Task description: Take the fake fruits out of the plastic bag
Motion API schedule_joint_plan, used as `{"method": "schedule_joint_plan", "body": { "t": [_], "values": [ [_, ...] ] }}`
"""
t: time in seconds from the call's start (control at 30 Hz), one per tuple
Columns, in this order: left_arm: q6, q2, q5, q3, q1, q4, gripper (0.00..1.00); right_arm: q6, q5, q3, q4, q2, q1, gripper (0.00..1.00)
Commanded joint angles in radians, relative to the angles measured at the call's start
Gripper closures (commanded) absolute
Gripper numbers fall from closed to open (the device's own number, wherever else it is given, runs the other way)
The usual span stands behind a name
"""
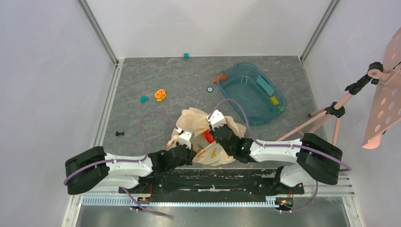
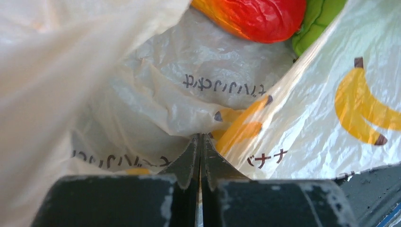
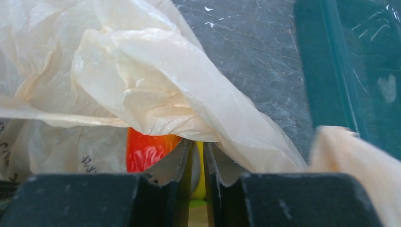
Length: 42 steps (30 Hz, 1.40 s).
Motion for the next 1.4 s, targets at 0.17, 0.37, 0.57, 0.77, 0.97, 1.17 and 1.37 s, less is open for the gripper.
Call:
{"method": "schedule_joint_plan", "body": {
  "t": [0.17, 0.37, 0.57, 0.77, 0.97, 1.17, 1.37],
  "values": [
    [-0.036, -0.031, -0.044, -0.020, -0.006, -0.020, 0.98, -0.063, -0.156, 0.069, -0.051, -0.034, -0.182, 0.57],
    [-0.043, -0.031, -0.050, -0.031, -0.007, -0.018, 0.98, -0.085, -0.219, 0.121, -0.068, -0.021, -0.248, 0.41],
    [-0.049, -0.023, -0.051, -0.038, -0.006, -0.015, 0.98, -0.067, -0.260, 0.142, -0.069, -0.031, -0.288, 0.29],
    [-0.049, -0.013, -0.045, -0.034, -0.006, -0.011, 0.98, -0.015, -0.322, 0.208, -0.069, -0.043, -0.339, 0.27],
    [-0.049, -0.016, -0.047, -0.035, -0.006, -0.012, 0.98, 0.073, -0.432, 0.251, -0.047, -0.059, -0.389, 0.27],
    [-0.052, -0.023, -0.047, -0.029, -0.007, -0.015, 0.98, 0.021, -0.722, 0.171, 0.041, -0.155, -0.394, 0.27],
    [-0.053, -0.038, -0.041, 0.006, -0.006, -0.039, 0.98, -0.065, -0.942, 0.089, 0.020, -0.251, -0.364, 0.44]
  ]
}}
